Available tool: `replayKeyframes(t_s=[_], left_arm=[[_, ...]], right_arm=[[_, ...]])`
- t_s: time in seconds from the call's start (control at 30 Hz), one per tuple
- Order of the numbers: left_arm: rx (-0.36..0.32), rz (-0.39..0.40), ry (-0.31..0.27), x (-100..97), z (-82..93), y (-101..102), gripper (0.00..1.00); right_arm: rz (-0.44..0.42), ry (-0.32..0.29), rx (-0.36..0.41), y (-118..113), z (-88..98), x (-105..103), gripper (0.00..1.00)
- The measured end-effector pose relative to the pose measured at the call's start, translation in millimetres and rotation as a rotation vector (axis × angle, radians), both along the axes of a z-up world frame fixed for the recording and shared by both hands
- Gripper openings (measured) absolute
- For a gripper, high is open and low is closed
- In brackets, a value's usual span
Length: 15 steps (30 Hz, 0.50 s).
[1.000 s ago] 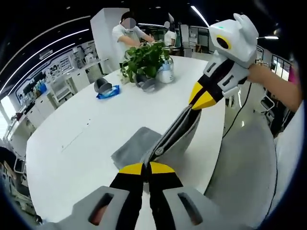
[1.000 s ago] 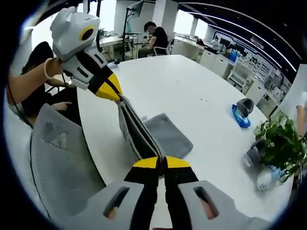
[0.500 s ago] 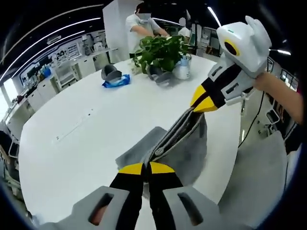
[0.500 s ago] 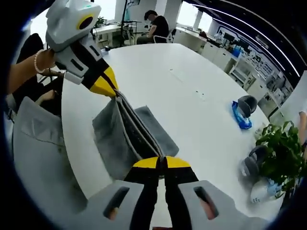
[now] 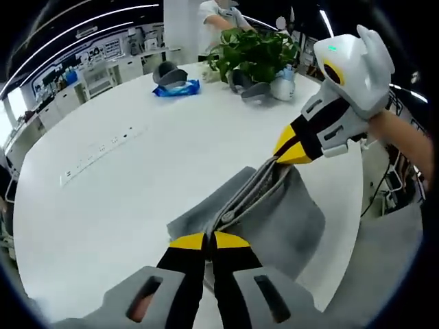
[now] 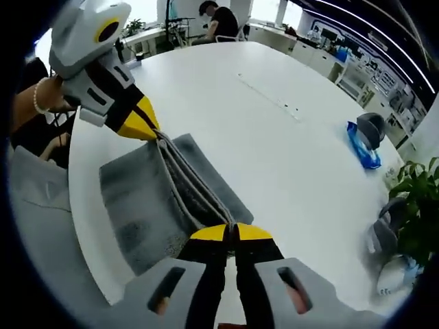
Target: Fold the towel on the table until its edges align and the towel forms a compact rectangular stack.
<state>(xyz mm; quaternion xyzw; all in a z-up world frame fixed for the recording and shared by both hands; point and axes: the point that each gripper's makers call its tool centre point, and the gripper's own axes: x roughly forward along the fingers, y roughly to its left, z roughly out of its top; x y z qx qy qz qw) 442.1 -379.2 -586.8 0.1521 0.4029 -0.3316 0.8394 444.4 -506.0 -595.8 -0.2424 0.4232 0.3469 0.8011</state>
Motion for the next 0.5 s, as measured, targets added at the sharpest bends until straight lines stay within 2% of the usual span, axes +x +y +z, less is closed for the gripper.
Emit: replayKeyframes(t_s=[0.23, 0.33, 0.5], left_arm=[[-0.008, 0.041, -0.014, 6.0, -19.4, 1, 0.03], [-0.004, 0.057, -0.032, 10.0, -25.2, 2, 0.03], [0.003, 0.086, -0.016, 13.7, -38.0, 3, 0.03]], right_arm=[[-0.03, 0.001, 0.02, 0, -22.2, 10, 0.01], [-0.08, -0.002, 0.059, 1, -24.1, 11, 0.01], [-0.124, -0.011, 0.092, 1, -25.9, 13, 0.01]])
